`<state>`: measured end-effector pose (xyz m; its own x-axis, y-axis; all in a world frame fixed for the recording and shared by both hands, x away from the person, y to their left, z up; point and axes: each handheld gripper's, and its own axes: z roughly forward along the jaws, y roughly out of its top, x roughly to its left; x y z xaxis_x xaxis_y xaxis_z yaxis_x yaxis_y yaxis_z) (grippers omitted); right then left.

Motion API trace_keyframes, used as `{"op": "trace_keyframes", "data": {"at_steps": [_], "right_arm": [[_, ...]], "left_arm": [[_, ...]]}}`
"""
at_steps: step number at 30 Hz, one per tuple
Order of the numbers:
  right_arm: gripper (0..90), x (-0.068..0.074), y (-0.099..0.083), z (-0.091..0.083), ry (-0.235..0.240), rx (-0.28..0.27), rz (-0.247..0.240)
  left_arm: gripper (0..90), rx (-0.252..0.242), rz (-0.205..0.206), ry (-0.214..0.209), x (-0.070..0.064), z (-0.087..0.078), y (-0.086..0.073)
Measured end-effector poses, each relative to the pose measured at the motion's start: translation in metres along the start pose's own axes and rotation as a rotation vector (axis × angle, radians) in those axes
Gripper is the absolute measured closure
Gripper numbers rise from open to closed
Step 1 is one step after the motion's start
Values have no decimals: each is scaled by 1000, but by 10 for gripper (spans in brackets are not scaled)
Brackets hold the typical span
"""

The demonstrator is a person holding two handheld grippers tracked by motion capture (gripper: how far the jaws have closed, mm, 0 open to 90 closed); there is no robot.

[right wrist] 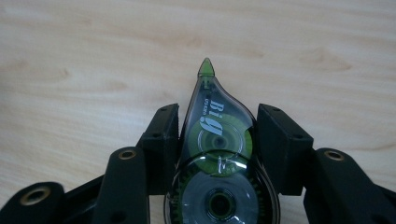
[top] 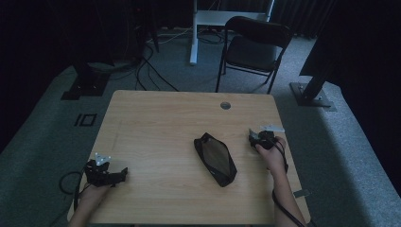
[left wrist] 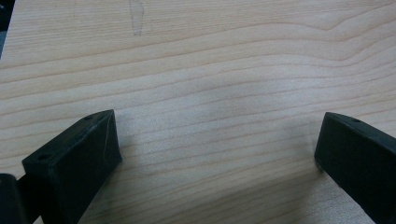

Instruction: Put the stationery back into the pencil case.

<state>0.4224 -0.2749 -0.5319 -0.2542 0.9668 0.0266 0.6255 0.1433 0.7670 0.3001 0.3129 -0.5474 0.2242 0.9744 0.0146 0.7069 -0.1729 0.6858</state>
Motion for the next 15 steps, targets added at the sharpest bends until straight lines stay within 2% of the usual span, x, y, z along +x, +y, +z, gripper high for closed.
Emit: {"op": "trace_keyframes", "data": {"at_steps": [10,11,15], "right_arm": [[505,4,12,-16,6,-20,-8],[505,8,17,-23,21,-31,-7],[505,13,20,-29,34,-41,-14]], "left_arm": [[2,0,0,0,0,0,0],[2,0,0,0,0,0,0],[2,0,0,0,0,0,0]]}}
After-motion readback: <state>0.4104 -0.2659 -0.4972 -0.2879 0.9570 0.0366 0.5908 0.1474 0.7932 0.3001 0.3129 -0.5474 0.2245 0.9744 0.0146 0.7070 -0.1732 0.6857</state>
